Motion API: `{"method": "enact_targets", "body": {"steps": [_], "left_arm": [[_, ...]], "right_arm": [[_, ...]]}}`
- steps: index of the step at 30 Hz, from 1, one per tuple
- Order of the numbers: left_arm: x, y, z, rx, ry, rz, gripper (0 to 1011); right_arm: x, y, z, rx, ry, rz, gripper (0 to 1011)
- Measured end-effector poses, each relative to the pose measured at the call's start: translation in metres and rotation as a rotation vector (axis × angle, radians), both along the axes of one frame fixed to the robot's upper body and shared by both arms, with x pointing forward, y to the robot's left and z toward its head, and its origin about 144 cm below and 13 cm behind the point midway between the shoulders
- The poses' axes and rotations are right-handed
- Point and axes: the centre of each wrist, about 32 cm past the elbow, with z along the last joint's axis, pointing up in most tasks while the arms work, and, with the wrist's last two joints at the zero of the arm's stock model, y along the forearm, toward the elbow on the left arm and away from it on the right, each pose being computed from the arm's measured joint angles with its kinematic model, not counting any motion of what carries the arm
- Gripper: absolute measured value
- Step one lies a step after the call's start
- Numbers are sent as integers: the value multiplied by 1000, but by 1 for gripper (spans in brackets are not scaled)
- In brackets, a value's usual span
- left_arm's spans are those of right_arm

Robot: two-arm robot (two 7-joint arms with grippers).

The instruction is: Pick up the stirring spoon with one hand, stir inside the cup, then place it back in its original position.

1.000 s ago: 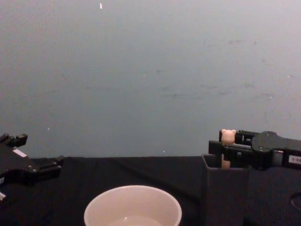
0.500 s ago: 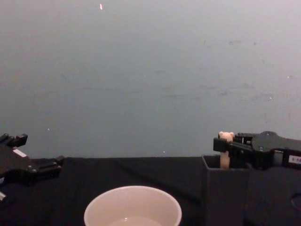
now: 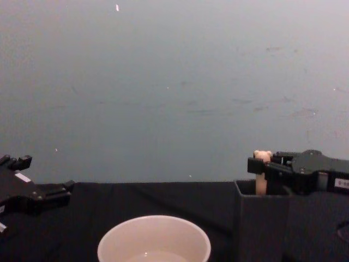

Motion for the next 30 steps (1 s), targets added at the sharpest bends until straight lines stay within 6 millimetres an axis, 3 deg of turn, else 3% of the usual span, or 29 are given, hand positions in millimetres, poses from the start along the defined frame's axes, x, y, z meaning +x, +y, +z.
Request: {"method": "enact_targets", "body": {"steps": [21, 30], "left_arm": [[0, 0, 0, 0, 0, 0, 1001], [0, 0, 0, 0, 0, 0, 1001]], "right_arm": [[-46, 15, 45, 56, -136, -144, 214], [-53, 16, 65, 85, -214, -125, 214]]}}
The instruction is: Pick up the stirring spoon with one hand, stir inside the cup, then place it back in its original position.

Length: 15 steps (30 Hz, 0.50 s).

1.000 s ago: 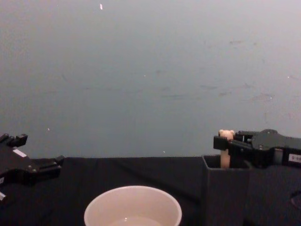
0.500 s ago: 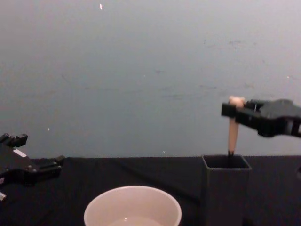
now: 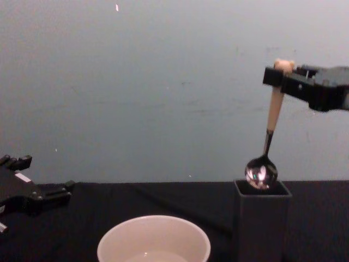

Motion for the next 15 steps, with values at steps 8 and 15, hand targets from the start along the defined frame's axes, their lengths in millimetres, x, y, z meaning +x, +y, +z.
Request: {"method": "enact_targets", "body": {"steps": [8, 15], "left_arm": [[0, 0, 0, 0, 0, 0, 1001], [0, 0, 0, 0, 0, 0, 1001]], "right_arm": [[2, 10, 7, 6, -33, -11, 214], [7, 28, 8, 26, -33, -8, 214]]}}
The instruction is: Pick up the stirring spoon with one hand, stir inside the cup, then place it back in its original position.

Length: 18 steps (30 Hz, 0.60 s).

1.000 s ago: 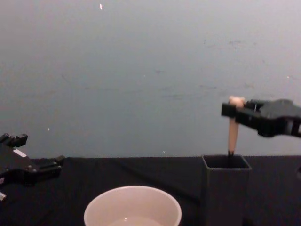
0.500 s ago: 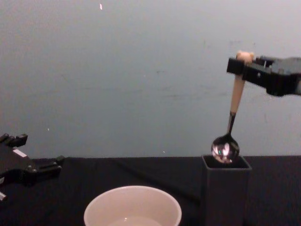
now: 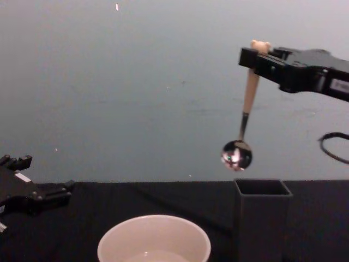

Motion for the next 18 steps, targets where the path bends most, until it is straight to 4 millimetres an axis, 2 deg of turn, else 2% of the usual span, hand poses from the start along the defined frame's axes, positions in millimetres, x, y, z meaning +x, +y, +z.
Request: {"method": "enact_targets", "body": {"steps": [9, 18], "left_arm": [[0, 0, 0, 0, 0, 0, 1001], [0, 0, 0, 0, 0, 0, 1001]], "right_arm": [[4, 25, -4, 11, -3, 92, 214], [3, 44, -20, 4, 29, 162, 214]]}}
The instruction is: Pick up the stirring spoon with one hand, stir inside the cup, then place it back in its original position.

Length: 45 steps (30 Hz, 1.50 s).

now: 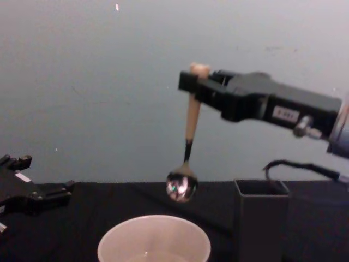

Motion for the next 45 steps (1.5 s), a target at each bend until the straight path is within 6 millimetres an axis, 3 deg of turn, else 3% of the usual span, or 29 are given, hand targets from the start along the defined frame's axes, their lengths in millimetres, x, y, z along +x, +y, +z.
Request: {"method": "enact_targets", "body": {"steps": [24, 45], "left_arm": [[0, 0, 0, 0, 0, 0, 1001], [0, 0, 0, 0, 0, 0, 1001]], "right_arm": [[9, 32, -58, -37, 75, 26, 214], [13, 34, -74, -63, 99, -3, 214]]}}
